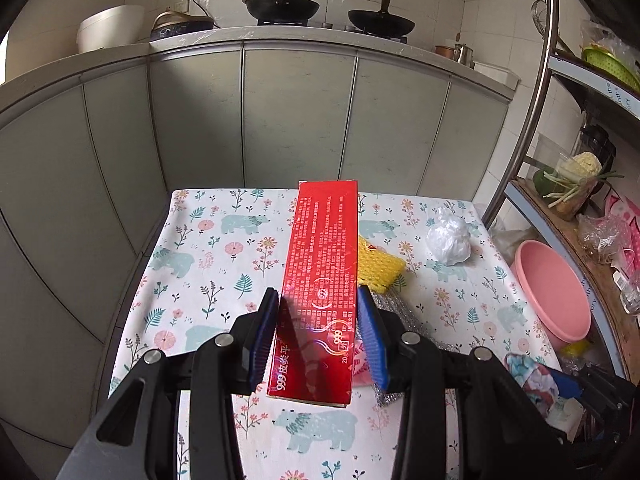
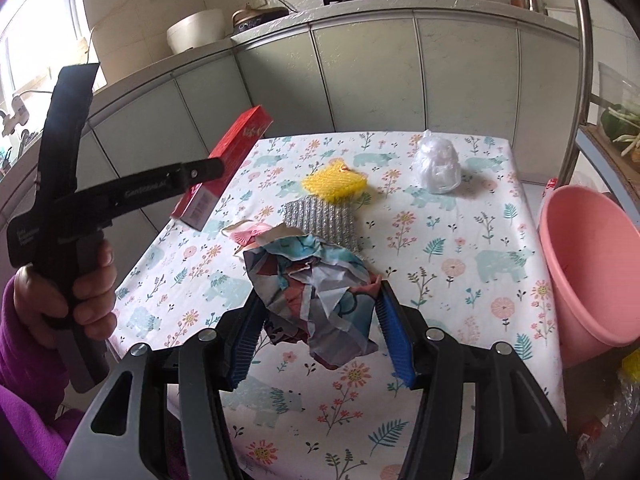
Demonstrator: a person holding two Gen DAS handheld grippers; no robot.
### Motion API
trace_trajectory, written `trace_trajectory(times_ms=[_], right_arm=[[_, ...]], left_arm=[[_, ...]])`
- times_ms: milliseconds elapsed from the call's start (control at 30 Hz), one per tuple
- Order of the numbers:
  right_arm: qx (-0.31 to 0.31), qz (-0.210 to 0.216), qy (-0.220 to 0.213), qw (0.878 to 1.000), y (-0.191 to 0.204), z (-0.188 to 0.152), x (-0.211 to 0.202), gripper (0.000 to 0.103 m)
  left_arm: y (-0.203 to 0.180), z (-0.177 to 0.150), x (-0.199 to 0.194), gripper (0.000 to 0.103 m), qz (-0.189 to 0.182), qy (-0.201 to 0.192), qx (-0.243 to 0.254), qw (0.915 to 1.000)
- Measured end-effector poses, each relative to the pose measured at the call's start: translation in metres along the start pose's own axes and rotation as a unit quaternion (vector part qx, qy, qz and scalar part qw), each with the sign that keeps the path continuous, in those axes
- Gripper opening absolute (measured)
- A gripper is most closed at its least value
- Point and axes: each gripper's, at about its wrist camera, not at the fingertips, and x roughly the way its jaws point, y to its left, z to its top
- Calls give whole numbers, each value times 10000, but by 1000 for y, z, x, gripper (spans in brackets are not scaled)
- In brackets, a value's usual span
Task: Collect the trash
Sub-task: 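Carry the paper and toothpaste box with both tools to the pink bucket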
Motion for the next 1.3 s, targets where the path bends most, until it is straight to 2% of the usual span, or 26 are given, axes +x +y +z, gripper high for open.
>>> trace_trajectory(times_ms=[333,800,1167,1300], right_arm=[[56,-98,-257,9996,-4,0,-14,56],[200,-224,-487,9984,-19,-1,-28,56],[361,-485,-763,9952,-51,5,-44,57],[415,-677,-871,9930,-68,9,-51,56]], left_arm=[[-5,-4,-12,39,108,-50,-56,9999],[-28,1,-20,39,174,-186,139,9996],[-61,7,-9,39,146,-156,417,9989],[-80,11,-4,39,19,-190,541,9984]])
